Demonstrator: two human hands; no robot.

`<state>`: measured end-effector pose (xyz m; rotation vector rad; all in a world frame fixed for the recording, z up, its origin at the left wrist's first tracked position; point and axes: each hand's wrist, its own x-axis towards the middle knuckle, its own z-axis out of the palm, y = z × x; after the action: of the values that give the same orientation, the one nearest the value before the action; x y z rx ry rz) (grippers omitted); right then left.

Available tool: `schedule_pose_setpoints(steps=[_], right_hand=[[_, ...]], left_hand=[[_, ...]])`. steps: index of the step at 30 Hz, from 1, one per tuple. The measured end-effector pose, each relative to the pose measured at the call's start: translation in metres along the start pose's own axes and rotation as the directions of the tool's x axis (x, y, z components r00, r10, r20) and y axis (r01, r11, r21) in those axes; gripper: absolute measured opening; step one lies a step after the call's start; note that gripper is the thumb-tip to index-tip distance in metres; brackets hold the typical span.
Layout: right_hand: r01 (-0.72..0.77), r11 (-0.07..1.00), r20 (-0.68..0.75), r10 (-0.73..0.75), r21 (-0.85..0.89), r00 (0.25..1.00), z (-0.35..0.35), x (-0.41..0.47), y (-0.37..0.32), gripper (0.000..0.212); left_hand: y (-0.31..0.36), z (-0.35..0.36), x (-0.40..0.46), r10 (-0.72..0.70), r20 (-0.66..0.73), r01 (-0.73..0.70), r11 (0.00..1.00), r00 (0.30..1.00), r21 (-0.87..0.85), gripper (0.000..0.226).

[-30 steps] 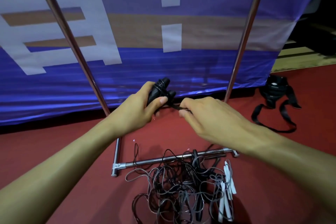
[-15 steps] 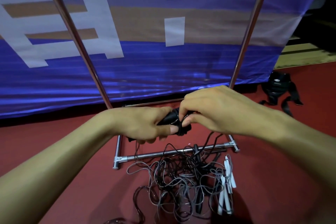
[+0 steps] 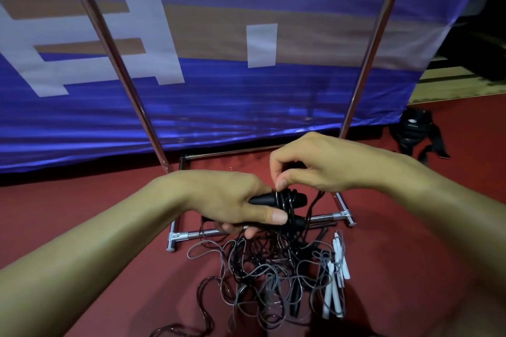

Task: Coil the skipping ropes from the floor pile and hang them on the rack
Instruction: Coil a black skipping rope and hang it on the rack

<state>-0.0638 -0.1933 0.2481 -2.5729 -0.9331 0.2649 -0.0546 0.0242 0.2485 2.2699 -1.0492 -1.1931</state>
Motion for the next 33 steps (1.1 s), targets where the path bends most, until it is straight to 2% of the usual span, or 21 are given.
schedule_pose_setpoints(steps=[1,4,6,8,12,14,18,21,24,28,31,33], right_hand=[[0.004,0.998,0.01,-0.005,0.066,1.0,0.001,0.0,-0.002,0.007],[0.053,0.993,-0.06,-0.047,0.107,0.997,-0.003,0.001,-0.001,0.01],[0.029,0.991,-0.064,-0.021,0.134,0.998,-0.006,0.0,-0.001,0.01],[0.041,0.987,-0.053,-0.033,0.154,0.998,-0.005,-0.001,-0.003,0.011],[0.027,0.988,-0.037,-0.021,0.149,0.999,-0.006,0.0,-0.003,0.012],[0.006,0.987,-0.017,-0.003,0.162,1.0,-0.005,0.0,0.0,0.012],[-0.018,0.984,0.008,0.016,0.175,1.0,0.0,0.003,0.008,0.029],[-0.022,0.96,0.018,0.018,0.278,1.0,0.007,0.004,0.011,0.029],[-0.102,0.886,0.029,0.099,0.453,0.995,0.01,-0.001,0.015,0.019],[-0.135,0.771,-0.04,0.205,0.623,0.978,0.019,0.0,0.012,0.027],[-0.16,0.648,-0.062,0.305,0.745,0.95,0.023,0.003,0.009,0.037],[-0.161,0.554,-0.041,0.334,0.817,0.942,0.025,0.005,0.008,0.03]], left_hand=[[0.001,0.001,0.002,0.011,-0.009,-0.011,1.0,1.0,0.002,0.048],[0.005,0.0,0.001,0.035,-0.077,-0.035,0.999,0.996,0.009,0.06],[0.009,-0.001,0.0,0.003,-0.084,-0.004,1.0,0.996,-0.012,0.069],[0.013,0.0,0.0,-0.03,-0.11,0.035,0.998,0.993,0.046,0.076],[0.013,0.002,0.002,-0.015,-0.141,0.032,0.993,0.99,0.117,0.069],[0.011,0.001,0.002,0.019,-0.159,-0.008,0.997,0.987,0.074,0.064],[0.007,-0.001,0.003,0.072,-0.212,-0.079,0.997,0.975,-0.024,0.06],[0.002,0.0,0.001,0.124,-0.283,-0.158,0.982,0.951,-0.102,0.05],[-0.002,-0.005,-0.003,0.143,-0.386,-0.211,0.967,0.911,-0.141,0.042],[-0.001,-0.005,0.0,0.12,-0.513,-0.197,0.975,0.85,-0.098,0.047],[-0.002,-0.006,0.001,0.138,-0.6,-0.275,0.951,0.788,-0.143,0.048],[-0.002,-0.006,0.0,0.184,-0.603,-0.338,0.929,0.776,-0.151,0.048]])
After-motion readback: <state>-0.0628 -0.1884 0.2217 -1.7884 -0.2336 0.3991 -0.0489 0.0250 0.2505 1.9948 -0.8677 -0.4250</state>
